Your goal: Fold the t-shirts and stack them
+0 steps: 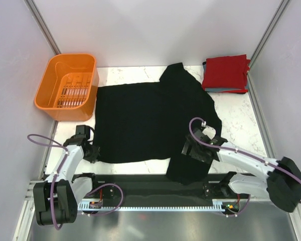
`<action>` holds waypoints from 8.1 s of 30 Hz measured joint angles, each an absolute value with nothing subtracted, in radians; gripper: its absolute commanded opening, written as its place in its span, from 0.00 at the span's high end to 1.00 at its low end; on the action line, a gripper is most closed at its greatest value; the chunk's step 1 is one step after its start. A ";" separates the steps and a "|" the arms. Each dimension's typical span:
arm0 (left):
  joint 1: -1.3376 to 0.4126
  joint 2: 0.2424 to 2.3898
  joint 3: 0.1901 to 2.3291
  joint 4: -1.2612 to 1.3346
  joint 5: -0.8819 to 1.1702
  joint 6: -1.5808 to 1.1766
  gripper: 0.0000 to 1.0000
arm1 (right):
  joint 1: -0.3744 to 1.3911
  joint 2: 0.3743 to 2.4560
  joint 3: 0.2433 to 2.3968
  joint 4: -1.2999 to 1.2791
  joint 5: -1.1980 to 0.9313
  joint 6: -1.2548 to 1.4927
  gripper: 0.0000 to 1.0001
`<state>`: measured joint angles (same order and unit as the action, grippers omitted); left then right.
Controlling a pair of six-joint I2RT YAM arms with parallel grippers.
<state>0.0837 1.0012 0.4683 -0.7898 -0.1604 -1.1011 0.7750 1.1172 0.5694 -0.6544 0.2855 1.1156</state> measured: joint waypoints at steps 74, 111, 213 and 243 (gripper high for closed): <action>0.105 0.747 0.682 -0.921 0.009 -0.911 0.98 | 0.672 0.745 0.933 -1.109 0.278 1.040 1.00; 0.155 1.341 0.950 -0.738 0.133 -0.697 0.13 | 0.241 1.571 1.340 -0.729 0.149 0.469 0.18; 0.177 0.731 0.822 -0.819 0.035 -0.551 0.09 | 0.190 2.488 2.479 -0.714 -0.013 0.424 0.23; 0.122 0.743 0.821 -0.805 0.027 -0.548 0.09 | 0.232 2.717 2.428 -0.351 0.335 0.297 0.73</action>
<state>0.1219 0.7433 0.8211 -0.8051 0.0265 -0.5476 0.2321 2.7167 2.4279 -0.3511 0.3347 0.2966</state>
